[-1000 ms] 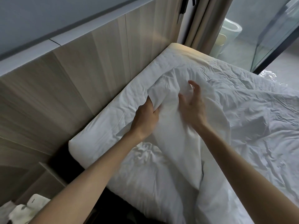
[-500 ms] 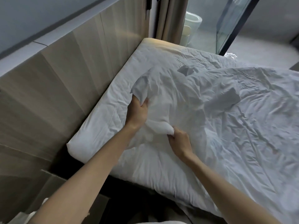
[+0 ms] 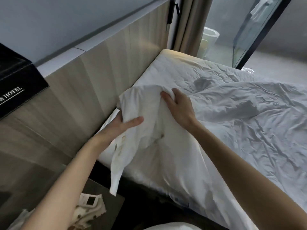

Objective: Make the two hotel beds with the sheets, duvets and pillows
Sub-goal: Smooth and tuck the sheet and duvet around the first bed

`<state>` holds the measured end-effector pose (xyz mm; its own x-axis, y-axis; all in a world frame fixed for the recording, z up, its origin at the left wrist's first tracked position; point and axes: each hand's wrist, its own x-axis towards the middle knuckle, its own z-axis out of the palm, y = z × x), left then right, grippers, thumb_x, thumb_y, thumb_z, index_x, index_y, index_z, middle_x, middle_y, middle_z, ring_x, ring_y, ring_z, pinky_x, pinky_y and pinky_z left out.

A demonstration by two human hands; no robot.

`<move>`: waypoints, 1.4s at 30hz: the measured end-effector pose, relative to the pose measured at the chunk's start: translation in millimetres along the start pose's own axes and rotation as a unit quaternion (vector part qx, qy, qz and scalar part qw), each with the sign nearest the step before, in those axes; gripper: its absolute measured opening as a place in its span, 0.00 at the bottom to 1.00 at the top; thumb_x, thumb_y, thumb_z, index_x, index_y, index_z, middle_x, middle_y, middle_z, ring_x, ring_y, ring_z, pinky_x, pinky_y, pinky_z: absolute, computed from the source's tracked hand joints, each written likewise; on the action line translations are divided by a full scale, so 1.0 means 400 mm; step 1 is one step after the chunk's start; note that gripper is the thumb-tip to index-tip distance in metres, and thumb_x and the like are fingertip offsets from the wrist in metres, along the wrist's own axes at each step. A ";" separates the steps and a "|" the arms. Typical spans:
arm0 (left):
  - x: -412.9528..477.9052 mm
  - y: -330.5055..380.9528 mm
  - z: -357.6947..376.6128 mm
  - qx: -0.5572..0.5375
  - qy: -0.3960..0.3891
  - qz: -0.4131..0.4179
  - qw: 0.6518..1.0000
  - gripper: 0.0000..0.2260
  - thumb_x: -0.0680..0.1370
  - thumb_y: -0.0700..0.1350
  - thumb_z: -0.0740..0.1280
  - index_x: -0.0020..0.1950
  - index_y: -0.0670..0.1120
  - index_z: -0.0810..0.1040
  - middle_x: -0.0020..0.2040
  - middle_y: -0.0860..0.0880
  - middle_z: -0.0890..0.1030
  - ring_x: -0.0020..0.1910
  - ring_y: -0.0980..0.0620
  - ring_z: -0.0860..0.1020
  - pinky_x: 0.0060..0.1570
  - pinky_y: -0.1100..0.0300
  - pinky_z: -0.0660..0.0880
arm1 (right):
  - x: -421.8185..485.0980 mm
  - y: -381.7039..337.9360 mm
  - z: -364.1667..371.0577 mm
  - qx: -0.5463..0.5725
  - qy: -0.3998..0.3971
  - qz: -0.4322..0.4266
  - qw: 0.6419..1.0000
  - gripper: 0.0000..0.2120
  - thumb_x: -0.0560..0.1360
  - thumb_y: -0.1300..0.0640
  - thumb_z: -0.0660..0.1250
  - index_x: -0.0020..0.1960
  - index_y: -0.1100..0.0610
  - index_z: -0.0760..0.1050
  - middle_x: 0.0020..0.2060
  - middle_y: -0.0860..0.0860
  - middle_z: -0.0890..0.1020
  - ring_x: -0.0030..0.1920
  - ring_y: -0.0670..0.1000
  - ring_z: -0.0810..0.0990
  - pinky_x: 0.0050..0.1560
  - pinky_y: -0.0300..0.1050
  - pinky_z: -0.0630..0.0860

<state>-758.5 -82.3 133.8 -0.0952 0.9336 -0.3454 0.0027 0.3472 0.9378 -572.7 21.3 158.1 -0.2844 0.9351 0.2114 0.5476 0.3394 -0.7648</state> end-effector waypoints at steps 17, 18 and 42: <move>0.048 -0.210 -0.202 0.152 0.216 -0.025 0.964 0.08 0.74 0.51 0.68 0.46 0.48 0.80 0.44 0.46 0.82 0.44 0.47 0.79 0.42 0.57 0.70 | -0.081 0.125 0.312 -0.072 -0.319 0.105 0.939 0.29 0.77 0.56 0.68 0.75 0.55 0.60 0.70 0.59 0.69 0.68 0.58 0.70 0.67 0.50 0.67; 0.060 -0.207 -0.183 0.160 0.206 -0.006 0.965 0.10 0.74 0.51 0.68 0.51 0.47 0.81 0.47 0.46 0.83 0.46 0.48 0.79 0.42 0.59 0.71 | -0.100 0.144 0.296 -0.086 -0.311 0.099 0.941 0.30 0.77 0.56 0.67 0.76 0.55 0.60 0.71 0.59 0.68 0.70 0.58 0.68 0.68 0.50 0.66; 0.118 -0.321 0.084 0.573 0.088 -0.030 0.814 0.31 0.83 0.53 0.56 0.79 0.53 0.41 0.80 0.47 0.43 0.78 0.41 0.42 0.74 0.40 0.44 | -0.374 0.353 0.023 -0.218 -0.206 0.095 0.949 0.29 0.80 0.50 0.62 0.77 0.43 0.54 0.78 0.51 0.57 0.77 0.56 0.52 0.74 0.62 0.55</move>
<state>-729.9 -79.8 -4.3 -0.2710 0.9197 -0.2841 0.9106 0.3406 0.2342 -459.9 -71.6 12.9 -0.3822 0.8951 -0.2294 0.8676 0.2621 -0.4226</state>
